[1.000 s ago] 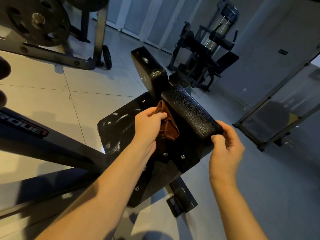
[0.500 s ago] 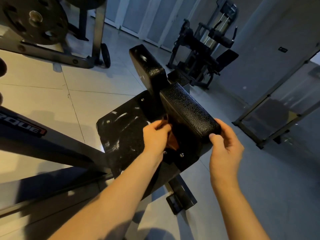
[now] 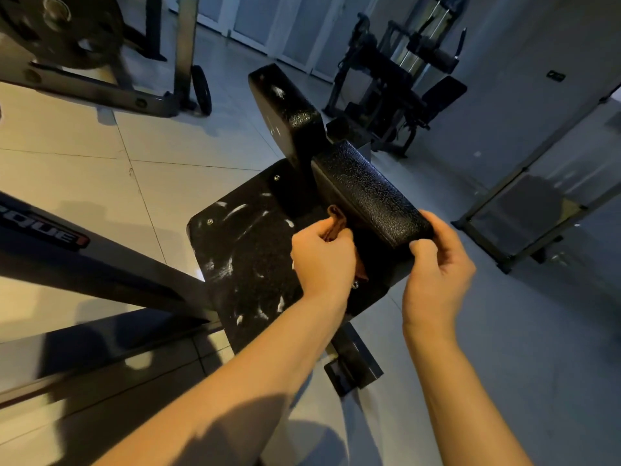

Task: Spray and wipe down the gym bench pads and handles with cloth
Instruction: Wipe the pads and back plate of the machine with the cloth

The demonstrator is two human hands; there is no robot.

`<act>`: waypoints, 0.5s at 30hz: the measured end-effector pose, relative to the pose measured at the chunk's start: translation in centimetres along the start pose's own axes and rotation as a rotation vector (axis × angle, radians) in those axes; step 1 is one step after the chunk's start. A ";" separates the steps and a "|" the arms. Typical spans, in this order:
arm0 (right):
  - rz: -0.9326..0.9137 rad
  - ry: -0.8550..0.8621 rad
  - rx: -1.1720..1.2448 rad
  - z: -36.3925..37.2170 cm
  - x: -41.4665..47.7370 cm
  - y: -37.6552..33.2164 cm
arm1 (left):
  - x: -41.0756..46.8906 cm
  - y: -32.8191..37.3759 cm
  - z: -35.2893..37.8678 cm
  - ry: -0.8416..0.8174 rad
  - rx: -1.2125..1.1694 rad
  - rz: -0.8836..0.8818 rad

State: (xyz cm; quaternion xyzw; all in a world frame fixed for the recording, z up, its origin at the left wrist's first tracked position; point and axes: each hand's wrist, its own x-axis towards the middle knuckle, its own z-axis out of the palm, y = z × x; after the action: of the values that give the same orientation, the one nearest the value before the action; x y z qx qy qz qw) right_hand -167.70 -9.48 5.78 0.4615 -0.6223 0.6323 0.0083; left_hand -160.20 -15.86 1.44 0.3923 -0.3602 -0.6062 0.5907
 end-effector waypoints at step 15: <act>-0.009 0.016 0.022 0.2 0.2 0.2 | -2.8 1.9 -1.7 -0.083 -0.095 0.011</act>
State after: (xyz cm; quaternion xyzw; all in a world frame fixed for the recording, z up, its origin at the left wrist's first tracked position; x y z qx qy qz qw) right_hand -167.82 -9.75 5.67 0.4594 -0.6131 0.6426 0.0112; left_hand -157.81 -13.08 2.56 0.3360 -0.3573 -0.6351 0.5967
